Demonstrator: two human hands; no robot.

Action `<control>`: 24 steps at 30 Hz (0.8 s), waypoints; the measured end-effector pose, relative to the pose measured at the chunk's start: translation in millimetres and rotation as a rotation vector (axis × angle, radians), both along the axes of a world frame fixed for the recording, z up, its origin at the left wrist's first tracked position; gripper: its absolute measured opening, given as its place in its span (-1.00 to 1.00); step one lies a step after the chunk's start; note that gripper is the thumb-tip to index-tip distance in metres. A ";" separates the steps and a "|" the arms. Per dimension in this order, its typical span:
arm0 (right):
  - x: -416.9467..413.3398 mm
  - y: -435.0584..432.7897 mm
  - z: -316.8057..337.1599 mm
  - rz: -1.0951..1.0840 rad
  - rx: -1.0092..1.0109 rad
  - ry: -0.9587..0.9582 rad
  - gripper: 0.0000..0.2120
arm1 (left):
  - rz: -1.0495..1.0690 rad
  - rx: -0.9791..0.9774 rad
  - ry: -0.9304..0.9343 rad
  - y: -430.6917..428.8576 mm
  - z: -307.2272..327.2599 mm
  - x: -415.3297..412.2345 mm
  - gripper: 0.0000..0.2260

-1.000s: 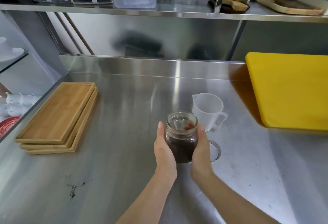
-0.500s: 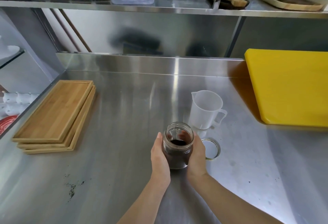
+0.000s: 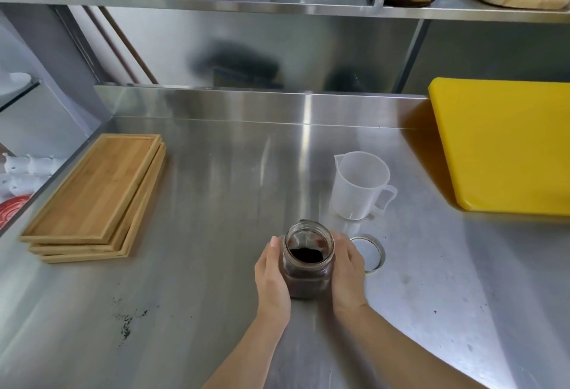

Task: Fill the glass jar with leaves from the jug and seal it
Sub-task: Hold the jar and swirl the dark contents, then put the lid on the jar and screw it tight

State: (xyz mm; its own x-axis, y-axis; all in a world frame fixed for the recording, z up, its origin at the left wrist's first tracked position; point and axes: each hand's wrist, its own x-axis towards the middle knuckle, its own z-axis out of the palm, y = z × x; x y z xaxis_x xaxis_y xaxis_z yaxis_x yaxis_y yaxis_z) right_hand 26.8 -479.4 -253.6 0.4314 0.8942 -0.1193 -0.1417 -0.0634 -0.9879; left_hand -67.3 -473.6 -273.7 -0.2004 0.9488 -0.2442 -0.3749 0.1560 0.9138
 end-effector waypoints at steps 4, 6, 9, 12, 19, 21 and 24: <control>31.7 7.7 6.1 0.114 0.009 -0.389 -0.85 | 0.017 0.047 -0.024 5.7 7.4 -6.3 -0.61; 49.2 14.6 5.0 0.191 -0.020 -0.769 -0.76 | 0.007 0.054 -0.017 8.5 10.9 -7.1 -0.57; 69.8 21.4 -1.9 0.324 -0.191 -1.171 -0.43 | 0.008 0.077 0.013 10.6 14.7 -5.7 -0.60; 83.9 21.1 -11.0 0.464 -0.406 -1.235 -0.19 | -0.016 0.080 0.030 10.0 12.2 -2.8 -0.68; 93.4 24.0 -10.1 0.541 -0.467 -1.316 -0.29 | -0.031 0.105 0.006 7.1 8.1 -4.4 -0.67; 92.7 24.8 -2.3 0.603 -0.448 -1.238 -0.25 | -0.035 0.111 0.007 6.9 8.5 -4.5 -0.68; 88.7 25.3 19.5 0.669 -0.353 -1.075 -0.24 | -0.036 0.106 0.004 6.7 9.3 -4.3 -0.68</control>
State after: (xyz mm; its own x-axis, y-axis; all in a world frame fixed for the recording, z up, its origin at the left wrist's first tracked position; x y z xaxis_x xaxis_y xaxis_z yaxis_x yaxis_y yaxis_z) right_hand 115.5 -454.2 -234.1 -0.0547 0.9624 -0.2662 0.8593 -0.0904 -0.5033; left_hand -71.7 -466.9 -264.3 -0.1661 0.9759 -0.1415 -0.3669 0.0720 0.9275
